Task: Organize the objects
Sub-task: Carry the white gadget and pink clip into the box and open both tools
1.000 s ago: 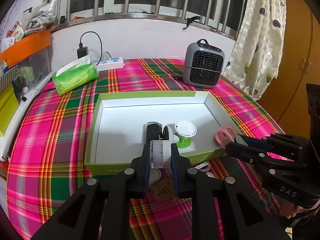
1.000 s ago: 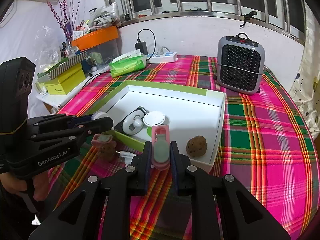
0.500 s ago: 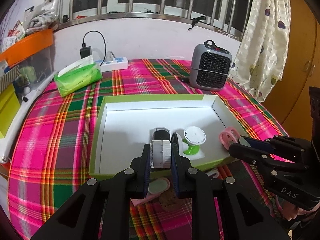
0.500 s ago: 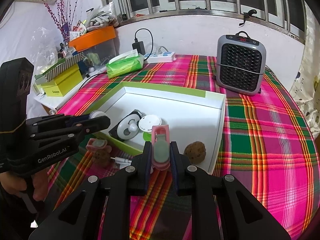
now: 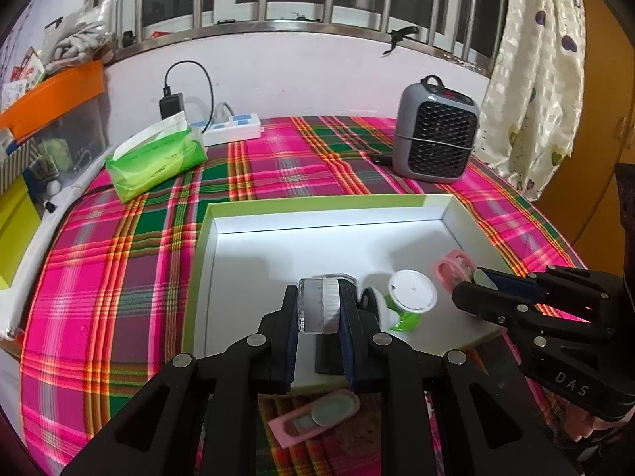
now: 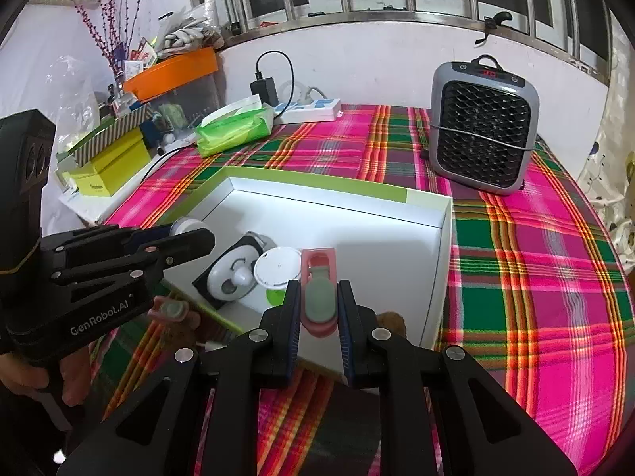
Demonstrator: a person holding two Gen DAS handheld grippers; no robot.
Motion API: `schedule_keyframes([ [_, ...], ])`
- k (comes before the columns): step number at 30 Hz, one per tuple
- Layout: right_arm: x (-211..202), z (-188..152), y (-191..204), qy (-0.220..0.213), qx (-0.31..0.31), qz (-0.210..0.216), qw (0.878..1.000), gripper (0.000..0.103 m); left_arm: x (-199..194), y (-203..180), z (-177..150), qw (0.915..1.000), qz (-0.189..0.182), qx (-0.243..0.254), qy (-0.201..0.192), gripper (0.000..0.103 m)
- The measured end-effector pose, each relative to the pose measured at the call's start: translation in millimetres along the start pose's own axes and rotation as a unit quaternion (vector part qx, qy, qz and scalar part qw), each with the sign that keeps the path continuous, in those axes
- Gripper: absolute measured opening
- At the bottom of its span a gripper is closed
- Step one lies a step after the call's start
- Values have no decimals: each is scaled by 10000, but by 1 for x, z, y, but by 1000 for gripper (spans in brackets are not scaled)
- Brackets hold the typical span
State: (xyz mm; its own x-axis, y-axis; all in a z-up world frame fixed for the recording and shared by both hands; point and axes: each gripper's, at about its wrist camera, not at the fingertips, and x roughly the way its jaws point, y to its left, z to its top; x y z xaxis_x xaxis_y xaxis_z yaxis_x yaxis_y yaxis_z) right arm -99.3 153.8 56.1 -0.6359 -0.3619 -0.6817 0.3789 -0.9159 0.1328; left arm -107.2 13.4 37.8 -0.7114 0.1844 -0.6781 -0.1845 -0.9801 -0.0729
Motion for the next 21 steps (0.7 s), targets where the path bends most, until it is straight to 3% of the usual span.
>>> schedule_keyframes([
  [21,23,3,-7,319,96,-54,9994,19,28,10,-1,9993,93,-143,325,17],
])
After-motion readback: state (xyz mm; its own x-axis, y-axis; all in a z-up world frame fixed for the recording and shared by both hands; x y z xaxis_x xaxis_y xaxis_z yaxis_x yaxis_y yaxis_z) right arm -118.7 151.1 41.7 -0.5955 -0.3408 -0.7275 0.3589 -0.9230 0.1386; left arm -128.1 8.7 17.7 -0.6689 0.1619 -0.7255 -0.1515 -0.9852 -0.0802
